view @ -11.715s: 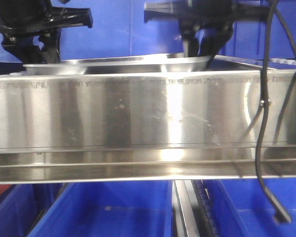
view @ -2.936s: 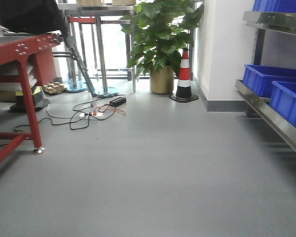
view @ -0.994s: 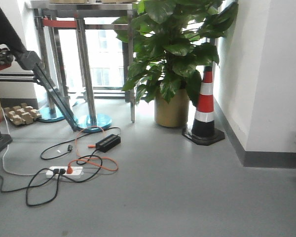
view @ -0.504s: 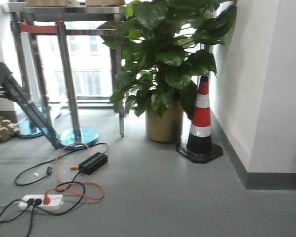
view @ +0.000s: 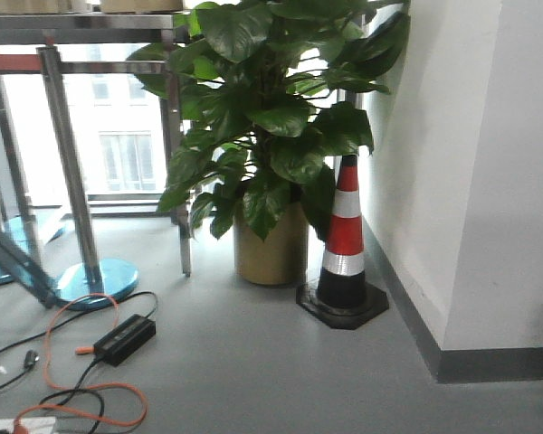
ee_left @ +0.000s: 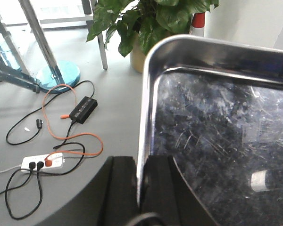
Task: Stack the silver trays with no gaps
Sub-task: 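Hold the tray with both grippers while driving to the other rack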
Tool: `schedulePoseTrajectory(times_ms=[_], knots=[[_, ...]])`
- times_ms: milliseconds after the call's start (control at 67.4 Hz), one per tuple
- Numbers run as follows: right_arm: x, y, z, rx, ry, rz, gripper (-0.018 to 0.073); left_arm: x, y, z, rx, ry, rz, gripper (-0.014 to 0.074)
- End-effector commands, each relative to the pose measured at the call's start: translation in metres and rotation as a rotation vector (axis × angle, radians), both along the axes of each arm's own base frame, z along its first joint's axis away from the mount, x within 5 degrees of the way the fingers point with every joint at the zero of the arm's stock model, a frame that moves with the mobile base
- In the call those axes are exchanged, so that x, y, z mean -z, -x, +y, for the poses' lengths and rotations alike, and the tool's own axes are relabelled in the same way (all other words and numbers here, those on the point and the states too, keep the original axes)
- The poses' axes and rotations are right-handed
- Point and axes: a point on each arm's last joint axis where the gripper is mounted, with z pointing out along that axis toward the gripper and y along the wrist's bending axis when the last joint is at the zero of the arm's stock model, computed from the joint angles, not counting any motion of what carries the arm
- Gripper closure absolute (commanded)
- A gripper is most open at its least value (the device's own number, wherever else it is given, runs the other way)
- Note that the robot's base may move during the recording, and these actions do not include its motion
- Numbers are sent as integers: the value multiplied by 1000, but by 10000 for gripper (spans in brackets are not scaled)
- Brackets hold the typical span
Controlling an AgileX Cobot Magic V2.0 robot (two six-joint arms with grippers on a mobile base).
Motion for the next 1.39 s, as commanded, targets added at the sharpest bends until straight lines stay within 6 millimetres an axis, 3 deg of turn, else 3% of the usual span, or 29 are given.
schedulePoseTrajectory(times_ms=[0,341,1379], knots=[[-8,0,8,-83,-81,-59,563,-5,0,-4,43,25,-43,613],[-12,-1,17,-152,-156,-102,563,-4,-1,-4,43,23,-42,613],[-13,-1,18,-156,-161,-105,563,-4,-1,-4,43,23,-42,613]])
